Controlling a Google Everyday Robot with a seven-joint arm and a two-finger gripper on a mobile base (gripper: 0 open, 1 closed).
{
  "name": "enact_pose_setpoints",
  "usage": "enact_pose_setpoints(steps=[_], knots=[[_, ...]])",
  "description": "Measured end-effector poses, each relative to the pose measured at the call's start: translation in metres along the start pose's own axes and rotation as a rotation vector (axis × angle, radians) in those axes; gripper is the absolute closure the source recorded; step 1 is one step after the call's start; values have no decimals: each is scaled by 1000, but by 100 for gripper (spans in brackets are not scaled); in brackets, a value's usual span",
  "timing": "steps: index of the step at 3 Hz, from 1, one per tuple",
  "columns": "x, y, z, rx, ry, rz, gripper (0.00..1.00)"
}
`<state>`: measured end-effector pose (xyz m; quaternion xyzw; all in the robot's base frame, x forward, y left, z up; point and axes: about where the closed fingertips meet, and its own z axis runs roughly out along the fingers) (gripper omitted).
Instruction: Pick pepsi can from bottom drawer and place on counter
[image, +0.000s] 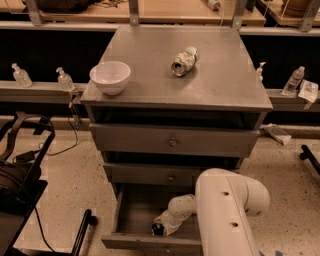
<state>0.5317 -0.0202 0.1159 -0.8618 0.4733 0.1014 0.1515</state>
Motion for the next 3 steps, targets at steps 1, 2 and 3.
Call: enact_pose_setpoints(steps=[1, 2, 3], knots=[[0, 0, 0, 0, 0, 0, 100], [0, 0, 0, 0, 0, 0, 100], [0, 0, 0, 0, 0, 0, 100]])
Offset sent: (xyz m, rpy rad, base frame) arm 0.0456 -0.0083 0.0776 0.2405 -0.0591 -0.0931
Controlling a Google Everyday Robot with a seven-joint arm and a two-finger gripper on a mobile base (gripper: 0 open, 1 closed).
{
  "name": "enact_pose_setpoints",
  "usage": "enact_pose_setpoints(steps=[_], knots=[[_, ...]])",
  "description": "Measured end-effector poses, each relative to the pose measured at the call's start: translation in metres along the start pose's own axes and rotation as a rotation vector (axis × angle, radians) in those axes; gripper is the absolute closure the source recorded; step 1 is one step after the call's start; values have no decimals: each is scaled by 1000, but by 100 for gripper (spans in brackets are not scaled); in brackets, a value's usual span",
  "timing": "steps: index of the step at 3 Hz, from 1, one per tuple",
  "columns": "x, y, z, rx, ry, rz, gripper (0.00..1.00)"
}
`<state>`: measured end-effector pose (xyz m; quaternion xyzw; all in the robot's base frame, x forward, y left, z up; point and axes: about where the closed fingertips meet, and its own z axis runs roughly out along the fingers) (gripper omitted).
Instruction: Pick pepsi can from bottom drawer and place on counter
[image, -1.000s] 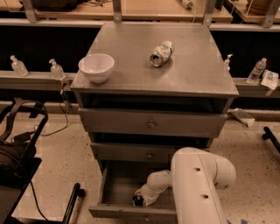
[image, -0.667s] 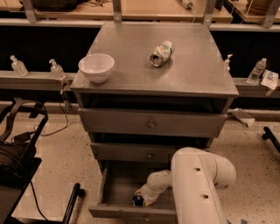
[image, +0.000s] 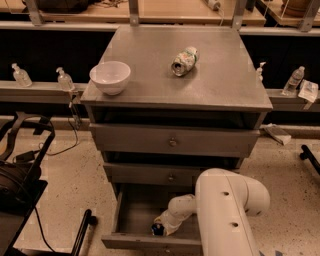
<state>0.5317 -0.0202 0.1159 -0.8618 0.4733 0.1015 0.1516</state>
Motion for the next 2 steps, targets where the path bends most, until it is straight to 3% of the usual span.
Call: enact_pose_setpoints(steps=[2], knots=[[0, 0, 0, 0, 0, 0, 100]])
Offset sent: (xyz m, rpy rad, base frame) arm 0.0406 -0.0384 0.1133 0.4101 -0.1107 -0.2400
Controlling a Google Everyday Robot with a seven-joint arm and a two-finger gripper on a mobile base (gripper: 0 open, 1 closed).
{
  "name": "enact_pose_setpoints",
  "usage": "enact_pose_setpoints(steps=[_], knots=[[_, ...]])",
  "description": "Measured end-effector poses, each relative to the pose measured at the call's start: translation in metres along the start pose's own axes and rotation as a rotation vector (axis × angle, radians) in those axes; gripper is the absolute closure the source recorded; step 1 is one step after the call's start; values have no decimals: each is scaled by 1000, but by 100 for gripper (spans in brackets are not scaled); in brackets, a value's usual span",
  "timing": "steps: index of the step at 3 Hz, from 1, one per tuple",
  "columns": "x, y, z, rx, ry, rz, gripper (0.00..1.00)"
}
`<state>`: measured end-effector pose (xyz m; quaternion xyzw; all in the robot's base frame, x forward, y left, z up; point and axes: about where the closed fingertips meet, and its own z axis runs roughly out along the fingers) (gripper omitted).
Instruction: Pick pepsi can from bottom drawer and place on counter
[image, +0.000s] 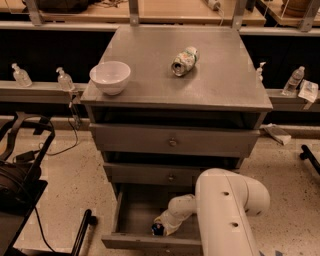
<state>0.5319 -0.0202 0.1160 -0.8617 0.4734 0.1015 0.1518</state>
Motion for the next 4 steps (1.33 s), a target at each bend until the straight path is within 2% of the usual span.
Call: enact_pose_setpoints(steps=[2, 3, 4], knots=[[0, 0, 0, 0, 0, 0, 100], [0, 0, 0, 0, 0, 0, 87], [0, 0, 0, 0, 0, 0, 64]])
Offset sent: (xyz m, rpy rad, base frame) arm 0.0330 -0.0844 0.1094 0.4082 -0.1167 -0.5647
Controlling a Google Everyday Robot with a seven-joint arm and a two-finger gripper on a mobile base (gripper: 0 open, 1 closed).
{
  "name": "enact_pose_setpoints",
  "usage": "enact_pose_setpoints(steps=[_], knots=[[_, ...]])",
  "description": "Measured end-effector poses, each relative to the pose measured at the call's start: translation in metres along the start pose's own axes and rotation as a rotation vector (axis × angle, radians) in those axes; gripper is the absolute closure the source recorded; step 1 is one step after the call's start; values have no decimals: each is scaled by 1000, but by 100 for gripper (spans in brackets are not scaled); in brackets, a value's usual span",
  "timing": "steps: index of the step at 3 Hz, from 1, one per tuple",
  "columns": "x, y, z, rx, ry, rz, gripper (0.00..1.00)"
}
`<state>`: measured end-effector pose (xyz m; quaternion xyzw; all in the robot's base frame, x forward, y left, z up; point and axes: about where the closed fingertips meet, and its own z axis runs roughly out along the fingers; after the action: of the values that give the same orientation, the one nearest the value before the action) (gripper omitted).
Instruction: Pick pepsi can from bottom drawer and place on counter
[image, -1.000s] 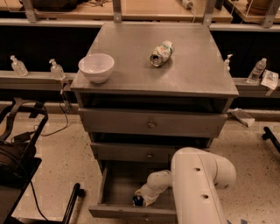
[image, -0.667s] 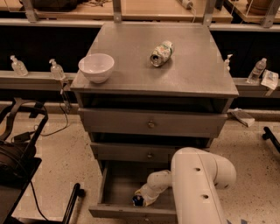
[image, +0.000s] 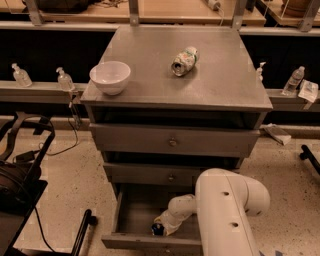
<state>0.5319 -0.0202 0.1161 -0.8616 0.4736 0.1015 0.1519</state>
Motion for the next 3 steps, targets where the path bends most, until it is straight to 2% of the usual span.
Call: enact_pose_setpoints(steps=[2, 3], knots=[[0, -1, 0, 0, 0, 0, 34], [0, -1, 0, 0, 0, 1, 25]])
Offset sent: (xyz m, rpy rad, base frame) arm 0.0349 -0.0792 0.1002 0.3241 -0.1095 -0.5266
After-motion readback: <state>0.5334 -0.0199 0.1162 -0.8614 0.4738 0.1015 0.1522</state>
